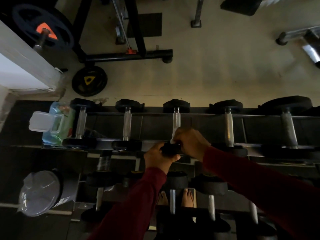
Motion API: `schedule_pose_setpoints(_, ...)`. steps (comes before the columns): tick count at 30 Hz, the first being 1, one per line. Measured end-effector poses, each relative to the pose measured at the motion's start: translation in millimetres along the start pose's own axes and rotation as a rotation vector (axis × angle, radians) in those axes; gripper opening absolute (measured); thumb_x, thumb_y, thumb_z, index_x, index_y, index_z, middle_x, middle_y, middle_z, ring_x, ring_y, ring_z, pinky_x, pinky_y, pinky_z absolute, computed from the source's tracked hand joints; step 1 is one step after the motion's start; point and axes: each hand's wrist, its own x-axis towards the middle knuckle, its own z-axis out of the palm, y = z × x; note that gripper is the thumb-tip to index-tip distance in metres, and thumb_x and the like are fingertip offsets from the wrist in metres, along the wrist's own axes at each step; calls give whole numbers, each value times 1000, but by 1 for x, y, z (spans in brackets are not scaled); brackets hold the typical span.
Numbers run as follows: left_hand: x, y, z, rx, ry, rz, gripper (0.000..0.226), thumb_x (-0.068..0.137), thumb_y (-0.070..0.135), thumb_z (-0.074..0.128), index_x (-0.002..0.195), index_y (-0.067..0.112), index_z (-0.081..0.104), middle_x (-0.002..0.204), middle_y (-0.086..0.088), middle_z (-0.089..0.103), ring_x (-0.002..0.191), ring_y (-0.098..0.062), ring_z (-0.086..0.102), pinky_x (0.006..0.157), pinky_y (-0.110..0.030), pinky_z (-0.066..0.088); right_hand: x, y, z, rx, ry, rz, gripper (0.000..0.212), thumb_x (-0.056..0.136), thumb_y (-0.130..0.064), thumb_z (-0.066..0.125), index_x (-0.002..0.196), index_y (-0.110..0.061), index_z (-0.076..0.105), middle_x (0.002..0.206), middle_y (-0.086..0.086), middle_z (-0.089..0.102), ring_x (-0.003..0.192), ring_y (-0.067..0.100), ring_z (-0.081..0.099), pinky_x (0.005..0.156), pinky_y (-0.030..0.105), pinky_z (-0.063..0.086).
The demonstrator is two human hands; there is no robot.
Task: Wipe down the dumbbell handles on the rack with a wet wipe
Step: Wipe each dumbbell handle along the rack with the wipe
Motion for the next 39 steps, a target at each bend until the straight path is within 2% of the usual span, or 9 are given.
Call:
schedule_pose_setpoints(6, 3, -3, -1, -22, -43, 3, 47, 55, 26, 93, 95, 34, 69, 102, 12, 72, 95, -5, 68, 91, -33, 56, 57, 10, -28, -506, 106, -100, 41, 90, -11, 66, 130, -18, 60, 132, 5, 61, 121, 23, 53, 97, 38, 52)
schedule_pose_setpoints(12, 4, -4, -8, -66, -76, 4, 48, 66, 16, 89, 110, 18, 70, 105, 9, 68, 95, -5, 64, 95, -31, 54, 44, -16, -22, -836, -229, -267, 32, 97, -18, 60, 129, -17, 60, 131, 7, 61, 124, 23, 55, 107, 33, 39)
schedule_pose_setpoints(16, 2, -2, -14, -14, -50, 28, 43, 73, 17, 84, 114, 19, 69, 111, 6, 69, 94, -4, 63, 89, -24, 55, 32, -28, -36, -368, -315, -128, 29, 96, -11, 59, 124, -13, 65, 125, 7, 66, 116, 18, 62, 109, 29, 41)
schedule_pose_setpoints(18, 0, 4, -14, 1, -30, 58, 38, 79, 15, 79, 114, 17, 68, 106, 8, 66, 86, 2, 57, 77, -9, 49, 24, -26, -48, -93, -189, 71, 26, 98, -12, 56, 122, -13, 66, 125, 8, 65, 113, 16, 62, 104, 33, 47)
schedule_pose_setpoints(21, -6, 15, -10, 41, -3, 119, 35, 85, 16, 73, 119, 19, 66, 112, 4, 67, 88, 4, 54, 67, 2, 37, -1, -18, -65, 274, 29, 370, 21, 100, -22, 54, 118, -23, 66, 117, -1, 65, 98, 8, 61, 81, 22, 48)
schedule_pose_setpoints(25, -19, 31, 7, 86, -25, 191, 28, 89, 14, 67, 116, 21, 67, 113, 3, 65, 91, 1, 56, 61, 5, 37, -47, 4, -84, 995, 231, 720, 16, 98, -18, 58, 110, -26, 65, 115, 5, 65, 100, 21, 69, 88, 40, 59)
schedule_pose_setpoints(28, -31, 45, 28, 122, -98, 220, 29, 90, 13, 66, 118, 21, 66, 115, 4, 62, 98, -4, 58, 66, 6, 37, -82, 31, -99, 1225, 356, 760, 20, 95, -11, 62, 114, -14, 67, 116, 9, 68, 104, 22, 69, 87, 35, 59)
schedule_pose_setpoints(33, -51, 76, 81, 223, -196, 226, 40, 86, 25, 71, 125, 19, 65, 124, -3, 66, 114, -15, 60, 98, -17, 42, -117, 82, -119, 1094, 258, 738, 15, 96, -11, 61, 107, -15, 70, 115, 8, 71, 98, 14, 71, 89, 27, 56)
schedule_pose_setpoints(39, -66, 107, 143, 265, -170, 41, 44, 89, 40, 67, 121, 10, 64, 116, 5, 59, 109, -16, 59, 84, -16, 39, -122, 134, -115, 158, -57, 474, 20, 98, -32, 60, 112, -25, 72, 109, -7, 70, 86, 0, 57, 80, 19, 43)
